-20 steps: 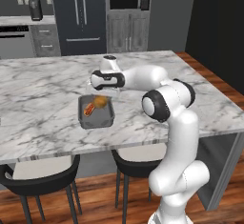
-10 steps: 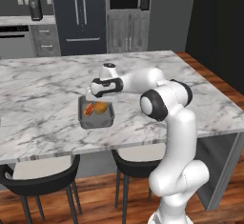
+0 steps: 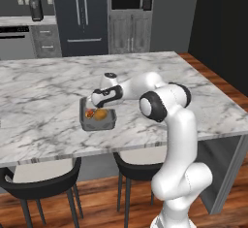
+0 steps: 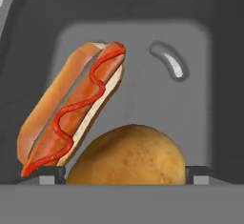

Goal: Place one cooked food and one vegetable from the large plate to each tupperware container.

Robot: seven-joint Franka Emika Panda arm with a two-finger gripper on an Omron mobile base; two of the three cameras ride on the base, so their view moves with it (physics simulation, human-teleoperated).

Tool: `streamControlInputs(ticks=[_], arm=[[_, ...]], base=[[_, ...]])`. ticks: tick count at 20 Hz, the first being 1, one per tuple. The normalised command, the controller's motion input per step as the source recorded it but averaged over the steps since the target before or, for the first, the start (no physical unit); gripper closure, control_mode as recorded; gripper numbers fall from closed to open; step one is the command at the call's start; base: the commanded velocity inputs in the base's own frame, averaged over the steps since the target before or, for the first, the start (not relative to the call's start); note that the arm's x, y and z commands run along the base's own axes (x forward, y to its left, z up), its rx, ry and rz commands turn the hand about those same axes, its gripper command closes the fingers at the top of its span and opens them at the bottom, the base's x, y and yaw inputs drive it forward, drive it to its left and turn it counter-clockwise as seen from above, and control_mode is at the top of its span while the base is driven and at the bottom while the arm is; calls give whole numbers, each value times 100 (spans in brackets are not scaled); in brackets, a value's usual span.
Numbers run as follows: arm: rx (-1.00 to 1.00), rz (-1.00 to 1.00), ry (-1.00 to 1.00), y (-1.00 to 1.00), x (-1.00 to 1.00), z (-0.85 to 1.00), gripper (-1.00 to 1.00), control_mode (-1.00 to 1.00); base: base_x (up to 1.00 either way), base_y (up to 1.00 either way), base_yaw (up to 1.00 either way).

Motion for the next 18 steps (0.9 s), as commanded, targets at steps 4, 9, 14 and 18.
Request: streamControlInputs(ticks=[4, 9, 14, 18], arm=[[0, 10, -9, 13, 49, -40, -100, -100], [0, 8, -14, 0, 35, -13, -100, -100], [0, 2, -2, 0, -7, 7, -100, -100], [0, 0, 0, -7, -29, 31, -100, -100]], base=[[0, 0, 0], [0, 0, 0], [0, 0, 0], [0, 0, 0]])
